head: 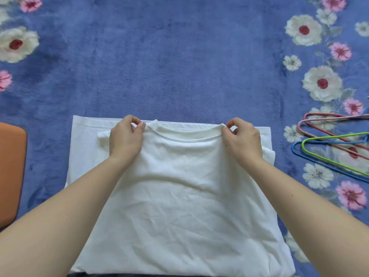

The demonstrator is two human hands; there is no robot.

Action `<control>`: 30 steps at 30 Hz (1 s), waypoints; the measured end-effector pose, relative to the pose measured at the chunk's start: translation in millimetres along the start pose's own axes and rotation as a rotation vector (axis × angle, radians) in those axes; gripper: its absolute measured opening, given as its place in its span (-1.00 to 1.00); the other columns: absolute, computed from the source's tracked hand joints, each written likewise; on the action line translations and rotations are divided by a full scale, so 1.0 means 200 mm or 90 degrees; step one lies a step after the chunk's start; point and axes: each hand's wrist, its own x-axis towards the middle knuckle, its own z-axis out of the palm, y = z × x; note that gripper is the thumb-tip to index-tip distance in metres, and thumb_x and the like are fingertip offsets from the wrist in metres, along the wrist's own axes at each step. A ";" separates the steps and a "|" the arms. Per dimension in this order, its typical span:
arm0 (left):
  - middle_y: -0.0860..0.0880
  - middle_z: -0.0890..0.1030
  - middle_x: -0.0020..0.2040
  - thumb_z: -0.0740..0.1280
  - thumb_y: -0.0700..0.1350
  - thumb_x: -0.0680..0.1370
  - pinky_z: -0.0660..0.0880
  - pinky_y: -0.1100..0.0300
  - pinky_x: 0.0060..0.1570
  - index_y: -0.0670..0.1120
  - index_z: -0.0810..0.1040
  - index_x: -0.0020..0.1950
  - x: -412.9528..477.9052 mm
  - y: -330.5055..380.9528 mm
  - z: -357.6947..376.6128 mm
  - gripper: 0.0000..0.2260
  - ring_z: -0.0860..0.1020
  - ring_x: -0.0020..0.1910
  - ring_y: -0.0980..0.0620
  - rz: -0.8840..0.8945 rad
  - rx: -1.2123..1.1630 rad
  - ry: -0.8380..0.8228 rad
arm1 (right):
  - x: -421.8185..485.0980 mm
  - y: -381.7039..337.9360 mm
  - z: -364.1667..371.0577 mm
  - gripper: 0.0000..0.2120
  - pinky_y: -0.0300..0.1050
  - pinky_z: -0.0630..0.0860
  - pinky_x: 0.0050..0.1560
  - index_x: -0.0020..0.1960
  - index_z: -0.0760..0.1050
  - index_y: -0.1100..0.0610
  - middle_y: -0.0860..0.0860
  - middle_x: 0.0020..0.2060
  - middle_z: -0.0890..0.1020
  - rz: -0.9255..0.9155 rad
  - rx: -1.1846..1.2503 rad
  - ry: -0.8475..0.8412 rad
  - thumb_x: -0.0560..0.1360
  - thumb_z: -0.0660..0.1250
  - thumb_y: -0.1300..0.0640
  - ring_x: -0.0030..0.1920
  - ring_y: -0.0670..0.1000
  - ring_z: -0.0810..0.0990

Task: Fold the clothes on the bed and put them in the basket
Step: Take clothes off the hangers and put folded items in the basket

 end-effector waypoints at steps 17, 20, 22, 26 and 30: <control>-0.22 0.24 0.51 0.11 0.00 0.59 0.07 -0.01 0.42 -0.11 0.24 0.50 -0.42 -0.07 0.34 -0.52 0.18 0.50 -0.16 0.314 0.192 0.015 | -0.25 0.12 0.21 -0.52 0.02 0.26 0.34 0.44 0.37 0.23 0.19 0.36 0.48 -0.403 -0.205 -0.010 0.55 0.12 0.11 0.38 0.18 0.41; -0.17 0.09 0.58 0.02 0.12 0.61 -0.08 -0.03 0.48 -0.01 0.15 0.57 -0.52 -0.20 0.42 -0.47 0.03 0.56 -0.12 0.322 0.311 -0.048 | -0.23 0.38 0.14 -0.46 0.08 0.10 0.48 0.52 0.27 0.13 0.09 0.50 0.31 -0.437 -0.401 -0.076 0.60 0.04 -0.06 0.50 0.10 0.27; -0.17 -0.01 0.60 -0.03 0.17 0.60 -0.19 0.02 0.49 0.05 0.08 0.59 -0.48 -0.25 0.42 -0.45 -0.06 0.57 -0.13 0.224 0.321 -0.013 | -0.17 0.52 0.01 -0.41 0.05 -0.10 0.51 0.57 0.11 0.09 0.04 0.55 0.19 -0.322 -0.452 -0.054 0.61 -0.07 -0.13 0.55 0.06 0.12; -0.19 -0.14 0.59 -0.09 0.18 0.61 -0.20 -0.04 0.49 0.07 -0.04 0.60 -0.44 -0.28 0.37 -0.44 -0.17 0.57 -0.15 0.072 0.298 0.035 | -0.10 0.61 -0.18 -0.35 0.09 -0.07 0.50 0.59 0.02 0.07 0.05 0.58 0.07 -0.136 -0.394 -0.051 0.57 -0.09 -0.18 0.57 0.08 0.02; -0.24 -0.07 0.58 -0.08 0.13 0.62 -0.13 -0.07 0.50 -0.10 -0.01 0.60 -0.60 -0.28 0.40 -0.41 -0.09 0.57 -0.18 0.093 0.310 0.016 | -0.13 0.56 -0.27 -0.46 0.06 0.37 0.23 0.41 0.31 0.18 0.14 0.21 0.47 -0.009 -0.075 0.057 0.53 0.31 -0.05 0.24 0.17 0.45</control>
